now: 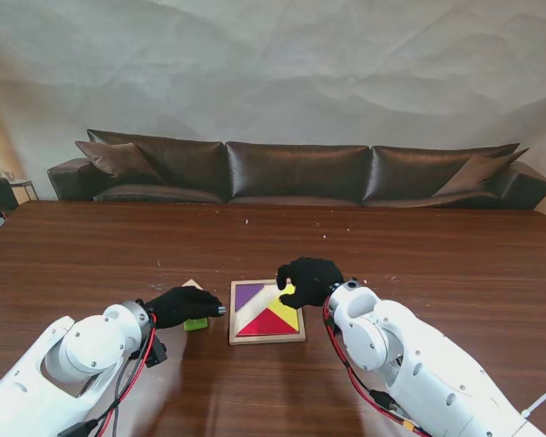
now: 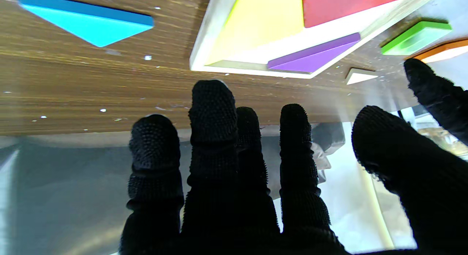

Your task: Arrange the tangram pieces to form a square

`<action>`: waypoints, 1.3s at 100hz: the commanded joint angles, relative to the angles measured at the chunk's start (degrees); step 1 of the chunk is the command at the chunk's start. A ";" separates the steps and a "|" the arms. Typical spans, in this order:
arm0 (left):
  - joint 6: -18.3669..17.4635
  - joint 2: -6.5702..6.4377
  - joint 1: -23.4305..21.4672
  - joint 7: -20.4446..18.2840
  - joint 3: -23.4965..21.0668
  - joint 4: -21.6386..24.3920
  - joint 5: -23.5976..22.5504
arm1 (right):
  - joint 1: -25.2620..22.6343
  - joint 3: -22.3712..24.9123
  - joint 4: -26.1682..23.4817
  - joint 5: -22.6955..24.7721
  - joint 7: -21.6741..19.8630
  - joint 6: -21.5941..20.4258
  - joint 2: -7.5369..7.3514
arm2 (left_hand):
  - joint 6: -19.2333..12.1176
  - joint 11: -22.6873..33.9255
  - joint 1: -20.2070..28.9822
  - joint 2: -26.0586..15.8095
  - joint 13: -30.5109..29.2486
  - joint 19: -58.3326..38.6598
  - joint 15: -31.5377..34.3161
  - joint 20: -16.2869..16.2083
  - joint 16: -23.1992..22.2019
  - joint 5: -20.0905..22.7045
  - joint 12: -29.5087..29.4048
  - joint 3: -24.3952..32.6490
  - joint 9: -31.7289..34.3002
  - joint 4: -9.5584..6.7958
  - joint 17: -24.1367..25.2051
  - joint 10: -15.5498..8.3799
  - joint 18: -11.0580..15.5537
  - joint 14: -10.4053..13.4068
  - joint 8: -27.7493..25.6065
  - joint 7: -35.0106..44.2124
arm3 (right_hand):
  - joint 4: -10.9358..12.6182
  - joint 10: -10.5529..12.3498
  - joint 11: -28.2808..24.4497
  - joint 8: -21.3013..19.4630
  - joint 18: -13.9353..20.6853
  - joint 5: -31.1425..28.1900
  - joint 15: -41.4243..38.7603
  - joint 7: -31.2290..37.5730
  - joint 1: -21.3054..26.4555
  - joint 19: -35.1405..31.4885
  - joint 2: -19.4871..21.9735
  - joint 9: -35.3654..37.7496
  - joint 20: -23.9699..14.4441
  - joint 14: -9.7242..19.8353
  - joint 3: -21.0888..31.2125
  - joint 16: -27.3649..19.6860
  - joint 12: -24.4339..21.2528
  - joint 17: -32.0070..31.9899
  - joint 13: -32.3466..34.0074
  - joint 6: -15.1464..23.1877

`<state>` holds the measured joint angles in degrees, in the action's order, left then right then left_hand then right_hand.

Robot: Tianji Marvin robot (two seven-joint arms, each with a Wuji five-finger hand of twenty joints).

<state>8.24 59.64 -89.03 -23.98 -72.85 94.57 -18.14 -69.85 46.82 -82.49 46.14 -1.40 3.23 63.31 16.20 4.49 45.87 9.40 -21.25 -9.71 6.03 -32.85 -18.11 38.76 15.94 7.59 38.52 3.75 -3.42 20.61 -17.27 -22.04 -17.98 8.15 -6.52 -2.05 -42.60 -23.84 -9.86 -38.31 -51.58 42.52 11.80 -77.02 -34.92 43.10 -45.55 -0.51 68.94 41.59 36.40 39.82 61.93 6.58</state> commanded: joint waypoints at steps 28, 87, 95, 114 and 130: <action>-0.17 0.10 0.33 -1.11 0.39 -0.23 0.16 | -6.72 5.28 -5.26 -0.92 0.02 3.51 -0.48 | 0.08 0.36 2.01 -2.11 -1.09 -0.66 0.61 -0.62 -0.67 1.02 0.37 -1.55 1.61 -1.70 -0.25 0.57 -0.48 -0.71 -0.22 0.21 | -0.58 -1.71 2.15 -1.06 -1.97 -0.97 2.69 -1.19 -1.41 1.70 -0.76 0.25 1.05 -1.56 -1.12 -1.25 -2.03 -2.71 -1.53 -0.81; 0.16 0.06 0.68 -1.46 0.97 -0.51 0.48 | -4.04 6.05 -0.20 0.70 -0.89 7.19 -0.77 | 0.01 0.36 2.11 -2.19 -1.04 -0.62 0.58 -0.60 -0.66 1.01 0.37 -1.79 1.60 -1.72 -0.20 0.45 -0.50 -0.70 -0.21 0.21 | -2.38 -2.65 3.13 0.40 -2.59 3.87 4.26 -4.17 -0.21 2.30 -8.03 -2.47 0.97 -2.25 -0.76 -1.78 -3.28 -3.52 -2.56 -2.83; 0.30 0.06 0.73 -1.47 1.07 -0.53 0.51 | -2.44 5.04 2.10 0.87 -0.27 7.85 -0.63 | 0.07 0.35 2.15 -2.20 -1.05 -0.63 0.58 -0.60 -0.66 1.03 0.37 -1.81 1.56 -1.72 -0.21 0.44 -0.48 -0.76 -0.21 0.22 | -2.90 -2.70 2.83 0.63 -2.69 4.40 4.21 -3.72 0.04 2.29 -10.14 -2.81 0.95 -2.24 -0.03 -1.82 -3.43 -3.56 -2.67 -3.25; 0.80 0.04 0.89 -1.63 1.38 -0.56 0.62 | 1.27 1.97 7.53 0.53 1.64 9.29 -0.07 | 0.17 0.34 2.22 -2.18 -1.02 -0.62 0.56 -0.61 -0.65 0.93 0.37 -1.85 1.55 -1.74 -0.17 0.61 -0.50 -0.73 -0.19 0.17 | -4.98 -3.11 1.89 1.51 -3.02 5.83 4.07 -2.35 -0.43 2.44 -17.16 -4.19 1.09 -2.18 2.72 -2.11 -3.81 -3.85 -3.15 -4.16; 1.08 0.02 1.07 -1.78 1.65 -0.62 0.73 | 4.84 -1.38 12.74 -0.37 3.60 9.85 0.62 | 0.14 0.36 2.21 -2.20 -1.06 -0.65 0.58 -0.62 -0.66 1.01 0.37 -1.89 1.62 -1.74 -0.21 0.59 -0.53 -0.77 -0.21 0.21 | -6.51 -3.07 0.66 1.70 -2.93 6.91 3.66 -1.21 -0.31 2.64 -24.75 -5.27 1.33 -2.03 5.89 -2.15 -3.63 -3.80 -3.42 -4.30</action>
<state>9.09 59.61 -88.04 -24.51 -71.37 93.95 -17.68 -65.81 45.70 -70.86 46.09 2.66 12.81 63.30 16.20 4.49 46.47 9.40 -21.26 -9.71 6.03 -32.85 -18.11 38.78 15.94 6.98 38.52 3.74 -3.42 20.62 -17.28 -22.07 -17.98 8.15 -11.59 -3.65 -40.40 -22.43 -11.35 -33.37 -47.46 40.25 11.99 -75.40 -54.86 39.96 -45.39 -1.97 72.31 39.40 33.38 39.34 60.65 3.14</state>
